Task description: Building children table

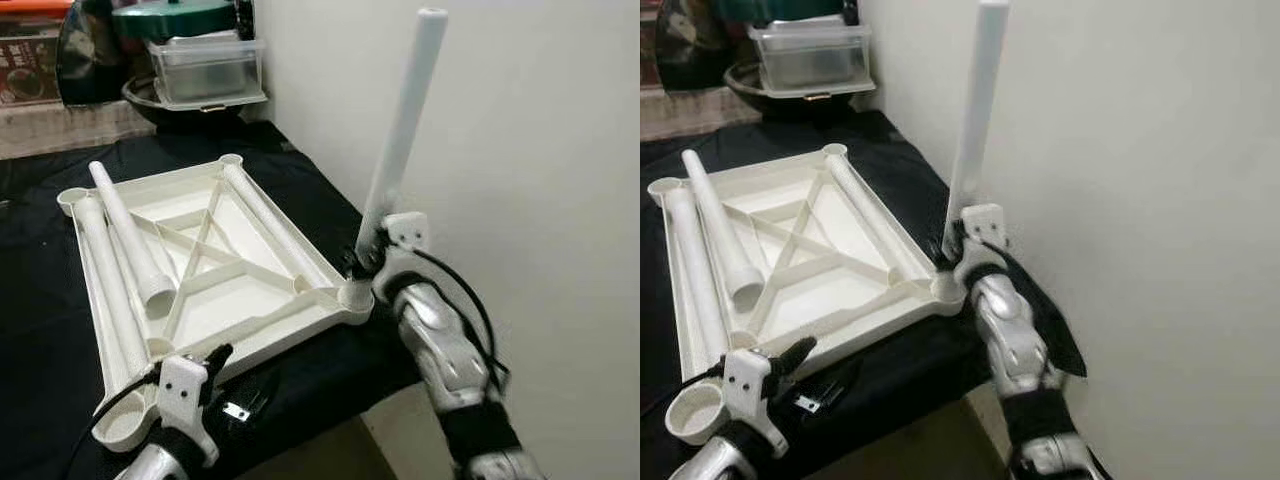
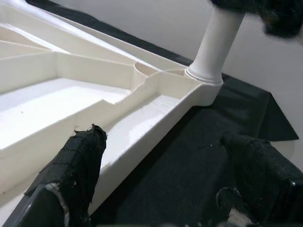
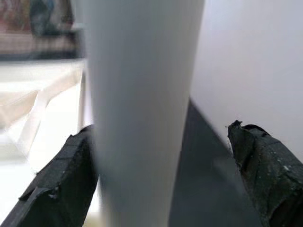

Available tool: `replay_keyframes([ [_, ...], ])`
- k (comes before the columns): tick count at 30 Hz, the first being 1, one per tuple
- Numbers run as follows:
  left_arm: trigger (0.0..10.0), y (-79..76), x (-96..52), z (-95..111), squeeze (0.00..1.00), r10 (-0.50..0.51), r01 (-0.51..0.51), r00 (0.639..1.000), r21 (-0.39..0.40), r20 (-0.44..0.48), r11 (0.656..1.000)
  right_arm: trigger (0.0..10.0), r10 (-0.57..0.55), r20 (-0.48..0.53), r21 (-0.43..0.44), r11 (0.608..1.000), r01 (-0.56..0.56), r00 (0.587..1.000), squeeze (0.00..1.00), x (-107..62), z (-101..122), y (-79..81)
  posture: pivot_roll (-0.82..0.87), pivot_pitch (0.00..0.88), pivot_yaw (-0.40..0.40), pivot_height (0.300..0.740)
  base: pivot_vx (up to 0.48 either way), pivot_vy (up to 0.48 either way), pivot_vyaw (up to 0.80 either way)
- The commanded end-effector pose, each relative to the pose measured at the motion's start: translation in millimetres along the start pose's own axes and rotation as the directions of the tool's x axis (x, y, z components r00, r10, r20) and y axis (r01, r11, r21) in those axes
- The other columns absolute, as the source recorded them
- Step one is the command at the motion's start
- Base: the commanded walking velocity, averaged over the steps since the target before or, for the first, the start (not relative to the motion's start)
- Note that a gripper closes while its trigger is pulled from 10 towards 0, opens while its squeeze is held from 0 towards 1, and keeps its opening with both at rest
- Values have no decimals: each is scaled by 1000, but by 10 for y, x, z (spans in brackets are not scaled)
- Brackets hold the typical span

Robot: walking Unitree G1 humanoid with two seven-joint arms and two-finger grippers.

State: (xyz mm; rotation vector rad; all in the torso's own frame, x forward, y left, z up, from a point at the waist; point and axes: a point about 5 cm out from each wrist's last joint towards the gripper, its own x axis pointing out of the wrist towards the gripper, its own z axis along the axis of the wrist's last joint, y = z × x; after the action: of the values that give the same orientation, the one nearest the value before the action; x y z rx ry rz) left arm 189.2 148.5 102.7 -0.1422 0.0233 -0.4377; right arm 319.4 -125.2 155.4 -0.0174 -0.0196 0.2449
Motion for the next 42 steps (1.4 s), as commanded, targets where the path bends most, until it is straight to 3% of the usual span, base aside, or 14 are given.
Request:
replay_keyframes([
  [1,10000,1,-29,0,0,19,-19,1000,-3,-1,1000,10000,36,-47,19,999,-36,998,1000,-132,-42,-14,48,0,-72,740,0,0,0],
  [3,10000,6,-42,0,0,25,-25,1000,0,-3,1000,10000,54,-65,27,998,-52,996,1000,-195,-64,-14,43,0,-68,740,0,0,0],
  [7,10000,48,-89,9,0,83,-83,996,36,-14,996,10000,200,-113,62,979,-194,973,1000,-449,-50,5,4,0,-41,740,0,0,0],
  [10,10000,50,-90,11,0,91,-90,996,47,-16,995,10000,217,-115,79,975,-209,969,1000,-479,-22,5,3,0,-40,740,0,0,0],
  [11,10000,54,-89,13,0,100,-99,995,59,-21,993,10000,239,-119,95,969,-229,964,0,-498,0,3,4,0,-40,740,0,0,0],
  [13,10000,57,-87,15,0,109,-107,994,73,-26,992,10000,225,-121,90,972,-215,967,0,-504,12,-31,5,0,-41,740,0,0,0],
  [17,10000,75,-86,15,0,137,-135,990,87,-22,987,10000,211,-294,111,976,-186,932,0,-404,-161,-59,24,0,-50,740,0,0,0],
  [19,10000,89,-91,10,0,152,-150,988,79,-12,985,10000,283,-138,205,946,-253,949,0,-404,-86,-10,30,0,-55,740,0,0,0],
  [20,10000,89,-91,10,0,152,-150,988,79,-12,985,10000,283,-138,205,946,-253,949,0,-404,-86,-10,30,0,-55,740,0,0,0],
  [23,10000,95,-94,6,0,159,-158,987,81,-7,984,10000,311,-130,170,942,-288,941,0,-417,-78,63,36,0,-53,740,0,0,0],
  [25,10000,96,-95,5,0,163,-162,987,87,-4,983,10000,331,-133,59,944,-326,934,0,-396,-63,148,42,0,-54,740,0,0,400],
  [27,10000,96,-96,4,0,165,-164,986,87,-2,983,10000,346,-126,27,938,-346,930,0,-394,-53,189,42,0,-54,740,0,0,800],
  [28,10000,103,-102,-2,0,177,-177,984,75,7,981,10000,388,-124,11,921,-390,913,0,-394,-51,283,53,0,-60,740,0,0,800],
  [42,10000,99,-82,-2,0,180,-181,983,56,27,982,10000,479,-113,-93,867,-490,870,0,-331,-96,430,63,0,-67,740,0,0,800],
])
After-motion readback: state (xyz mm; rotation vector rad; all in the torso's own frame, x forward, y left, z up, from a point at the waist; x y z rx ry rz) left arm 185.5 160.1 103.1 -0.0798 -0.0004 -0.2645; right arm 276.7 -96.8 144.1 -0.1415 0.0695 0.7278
